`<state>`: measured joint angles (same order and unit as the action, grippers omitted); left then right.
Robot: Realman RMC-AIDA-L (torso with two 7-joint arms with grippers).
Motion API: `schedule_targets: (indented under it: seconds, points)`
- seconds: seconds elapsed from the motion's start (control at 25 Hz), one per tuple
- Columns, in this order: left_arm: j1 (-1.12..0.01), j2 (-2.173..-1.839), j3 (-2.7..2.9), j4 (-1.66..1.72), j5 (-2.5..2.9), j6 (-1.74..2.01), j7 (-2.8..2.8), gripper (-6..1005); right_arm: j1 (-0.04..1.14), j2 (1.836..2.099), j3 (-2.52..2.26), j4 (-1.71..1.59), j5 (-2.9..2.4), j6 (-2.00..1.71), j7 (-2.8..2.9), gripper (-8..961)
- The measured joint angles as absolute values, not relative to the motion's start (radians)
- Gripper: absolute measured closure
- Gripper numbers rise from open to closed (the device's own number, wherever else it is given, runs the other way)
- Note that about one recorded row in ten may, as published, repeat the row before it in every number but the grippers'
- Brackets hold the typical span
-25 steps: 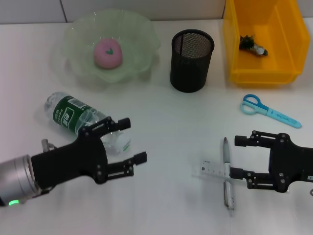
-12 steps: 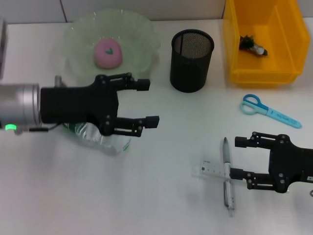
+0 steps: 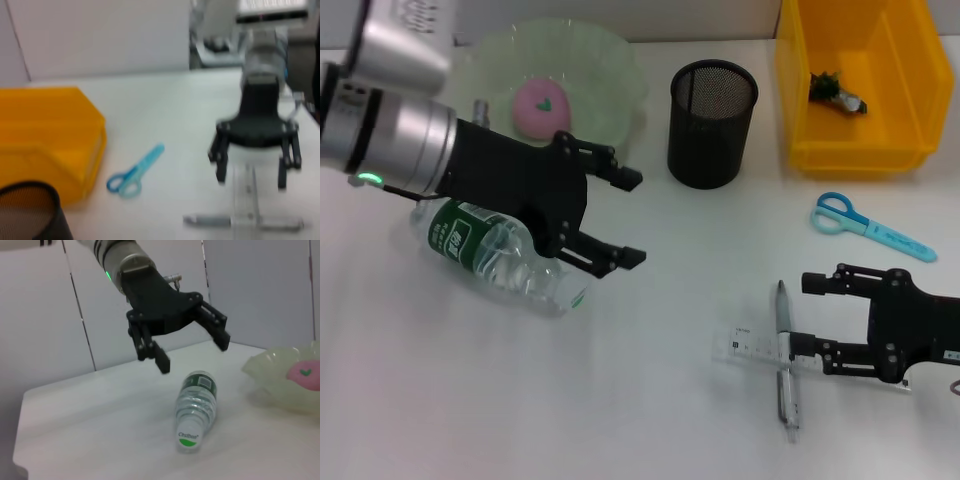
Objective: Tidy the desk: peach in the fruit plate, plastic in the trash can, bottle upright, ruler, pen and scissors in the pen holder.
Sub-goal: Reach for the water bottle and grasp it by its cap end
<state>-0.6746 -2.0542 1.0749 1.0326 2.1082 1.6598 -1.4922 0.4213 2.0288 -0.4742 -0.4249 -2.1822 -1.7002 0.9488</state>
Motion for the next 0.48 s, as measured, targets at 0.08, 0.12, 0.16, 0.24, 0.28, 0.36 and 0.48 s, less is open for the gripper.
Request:
schedule_targets:
  seconds: [0.08,0.12,0.16,0.24,0.28,0.36,0.48]
  points:
    - [-0.7,-2.063,1.077,1.058,2.176,1.68,-1.517,157,0.422,2.027,-0.473,-0.427,-2.18,-1.697,0.959,208]
    - [-0.713,-2.066,1.081,1.07,2.207,1.689,-1.531,157,0.422,2.025,-0.472,-0.427,-2.177,-1.695,0.966,208]
    - [-0.724,-2.067,1.087,1.081,2.234,1.699,-1.546,157,0.424,2.024,-0.472,-0.427,-2.176,-1.695,0.971,208]
    - [-0.741,-2.069,1.113,1.102,2.279,1.708,-1.572,158,0.429,2.023,-0.471,-0.428,-2.176,-1.694,0.983,208]
    - [-0.745,-2.069,1.127,1.109,2.298,1.707,-1.581,158,0.435,2.023,-0.472,-0.429,-2.176,-1.69,0.996,208]
    - [-0.761,-2.071,1.177,1.129,2.358,1.701,-1.603,158,0.437,2.024,-0.475,-0.428,-2.176,-1.685,0.999,208]
    - [-0.775,-2.073,1.211,1.139,2.406,1.695,-1.615,158,0.44,2.028,-0.478,-0.425,-2.176,-1.669,1.004,208]
